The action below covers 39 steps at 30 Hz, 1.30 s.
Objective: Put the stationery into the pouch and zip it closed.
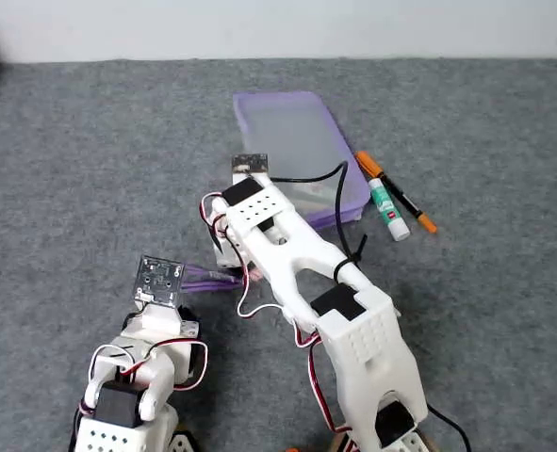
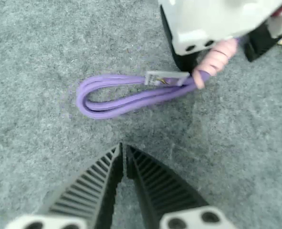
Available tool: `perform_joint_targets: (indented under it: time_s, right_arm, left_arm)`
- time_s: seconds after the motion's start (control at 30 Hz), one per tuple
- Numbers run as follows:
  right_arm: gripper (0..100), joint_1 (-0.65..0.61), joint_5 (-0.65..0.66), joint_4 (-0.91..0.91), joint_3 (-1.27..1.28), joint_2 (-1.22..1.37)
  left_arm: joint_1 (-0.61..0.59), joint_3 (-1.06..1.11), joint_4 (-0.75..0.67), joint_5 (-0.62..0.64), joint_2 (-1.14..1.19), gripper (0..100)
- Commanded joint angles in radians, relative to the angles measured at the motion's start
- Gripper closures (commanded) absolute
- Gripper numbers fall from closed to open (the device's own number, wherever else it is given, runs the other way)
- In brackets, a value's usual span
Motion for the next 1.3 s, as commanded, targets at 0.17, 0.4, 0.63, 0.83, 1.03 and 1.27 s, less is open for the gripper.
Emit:
perform_joint_targets:
  time_s: [0.17,0.4,0.63,0.83,1.03,1.27]
  right_arm:
    - [88.4,-0.002,-0.002,0.073,-0.018,-0.002]
    - [80.6,-0.007,-0.006,0.160,-0.020,-0.004]
    - [76.8,-0.012,-0.008,0.153,-0.020,-0.002]
    - [76.9,-0.051,-0.003,0.182,-0.018,-0.004]
    - [91.9,-0.050,0.000,0.257,-0.020,-0.012]
    - [99.1,-0.042,0.118,0.328,-0.020,-0.012]
  left_arm:
    - [0.006,-0.005,0.008,-0.006,-0.009,99]
    - [0.006,-0.005,0.008,-0.006,-0.009,99]
    - [0.006,-0.005,0.008,-0.006,-0.009,99]
    - [0.006,-0.005,0.008,-0.006,-0.009,99]
    - [0.006,-0.005,0.008,-0.006,-0.009,99]
    - [0.006,-0.005,0.008,-0.006,-0.009,99]
